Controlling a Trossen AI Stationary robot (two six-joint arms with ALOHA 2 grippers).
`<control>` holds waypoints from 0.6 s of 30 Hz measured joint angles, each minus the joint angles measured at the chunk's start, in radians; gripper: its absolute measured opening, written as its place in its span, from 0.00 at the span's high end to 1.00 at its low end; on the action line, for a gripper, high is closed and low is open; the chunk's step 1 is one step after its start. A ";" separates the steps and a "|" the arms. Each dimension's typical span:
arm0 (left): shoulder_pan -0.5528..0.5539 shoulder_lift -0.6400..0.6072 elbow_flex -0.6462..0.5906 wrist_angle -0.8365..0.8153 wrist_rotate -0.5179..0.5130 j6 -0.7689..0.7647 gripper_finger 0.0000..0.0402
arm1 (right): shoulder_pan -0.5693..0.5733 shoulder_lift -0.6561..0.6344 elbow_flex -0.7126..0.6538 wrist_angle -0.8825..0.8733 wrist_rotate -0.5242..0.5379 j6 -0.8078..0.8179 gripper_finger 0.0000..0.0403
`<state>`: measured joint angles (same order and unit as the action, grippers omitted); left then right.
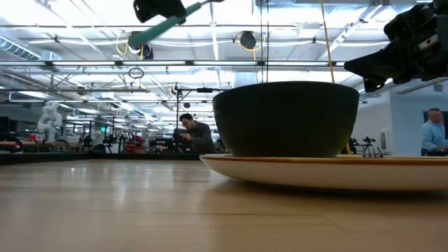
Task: Set table place
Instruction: Put the blue spoon in the black bowl on the yellow plate
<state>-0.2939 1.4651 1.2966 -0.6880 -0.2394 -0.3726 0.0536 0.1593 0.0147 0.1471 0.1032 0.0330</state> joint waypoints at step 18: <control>0.123 0.087 0.148 -0.262 0.196 0.020 0.89 | 0.000 0.000 0.000 0.003 0.000 -0.013 1.00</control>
<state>-0.1711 1.5517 1.4449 -0.9497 -0.0429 -0.3527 0.0533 0.1596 0.0147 0.1503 0.1032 0.0204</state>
